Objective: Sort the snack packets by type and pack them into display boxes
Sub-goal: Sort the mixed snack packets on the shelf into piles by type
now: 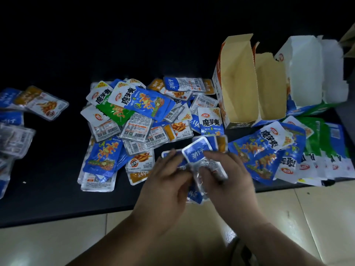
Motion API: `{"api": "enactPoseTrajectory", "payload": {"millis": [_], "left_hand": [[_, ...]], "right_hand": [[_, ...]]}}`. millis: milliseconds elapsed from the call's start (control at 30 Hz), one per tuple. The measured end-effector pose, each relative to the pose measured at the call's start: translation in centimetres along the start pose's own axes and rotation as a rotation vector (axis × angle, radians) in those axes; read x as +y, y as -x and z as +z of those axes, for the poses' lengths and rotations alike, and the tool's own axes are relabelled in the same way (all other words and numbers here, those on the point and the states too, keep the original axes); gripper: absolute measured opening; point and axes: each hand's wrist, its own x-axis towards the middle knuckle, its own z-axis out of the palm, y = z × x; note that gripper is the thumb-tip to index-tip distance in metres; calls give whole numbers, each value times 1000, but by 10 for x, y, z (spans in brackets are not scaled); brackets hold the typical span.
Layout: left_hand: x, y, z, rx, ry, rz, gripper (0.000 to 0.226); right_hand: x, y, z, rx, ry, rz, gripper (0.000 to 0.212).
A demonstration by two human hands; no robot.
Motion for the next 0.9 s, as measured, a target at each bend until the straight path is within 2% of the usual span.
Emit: {"api": "enactPoseTrajectory", "payload": {"millis": [100,200,233,300,367,400,433,500,700,800,900], "left_hand": [[11,10,-23,132,128,-291,25],[30,14,-35,40,313,-571,42],[37,12,-37,15,402,-641,41],[46,7,-36,-11,564,-732,38],[45,2,-31,17,674,-819,47],[44,-1,-29,44,726,-858,41],[46,-8,-32,68,769,-900,25],[47,-17,-30,46,764,-907,9],[57,-28,-23,-95,778,-892,19],[61,-31,-25,-164,756,-837,24],[64,-35,-27,-167,772,-797,25]], "right_hand": [[9,2,5,-32,73,19,34],[14,2,-2,-30,114,31,36],[14,3,-3,-28,127,29,35],[15,5,-3,-24,165,36,35],[18,6,-4,-35,208,60,34],[19,6,-5,-43,223,69,34],[21,6,-6,-49,230,67,34],[22,4,-8,-57,227,55,34],[15,4,-6,-51,230,38,35],[12,5,-9,-74,76,78,35],[8,5,-8,-66,-112,137,29]]}}
